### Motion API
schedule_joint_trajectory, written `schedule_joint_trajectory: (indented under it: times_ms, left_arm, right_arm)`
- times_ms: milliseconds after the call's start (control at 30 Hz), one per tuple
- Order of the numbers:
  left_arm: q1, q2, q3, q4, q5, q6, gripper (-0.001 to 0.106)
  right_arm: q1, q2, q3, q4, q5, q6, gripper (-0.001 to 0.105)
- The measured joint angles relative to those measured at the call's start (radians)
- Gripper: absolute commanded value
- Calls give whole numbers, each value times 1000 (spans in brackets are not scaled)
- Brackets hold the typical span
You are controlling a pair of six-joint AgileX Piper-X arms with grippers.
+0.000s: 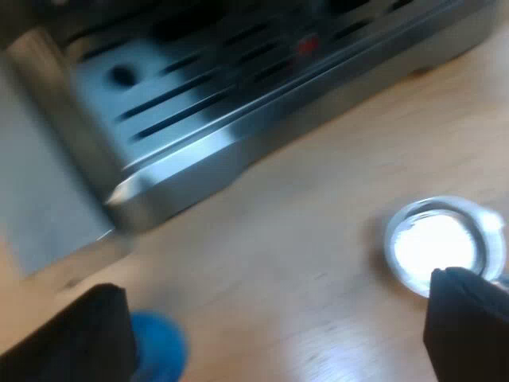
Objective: Grind coffee beans and then tamp
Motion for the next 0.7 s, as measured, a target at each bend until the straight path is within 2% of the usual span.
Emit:
schedule_joint_trajectory:
  times_ms: [67,267,467,700]
  left_arm:
    - [53,0,0,14,-8,16,76]
    - [115,29,0,14,-44,42,76]
    - [116,121,0,20,-60,57,76]
    - [116,302,0,18,-108,89,76]
  right_arm:
    - [0,54,0,-79,5,-30,71]
    - [0,162,0,-214,13,-39,71]
    - [0,210,0,-224,13,-39,71]
    - [0,209,0,-229,13,-39,71]
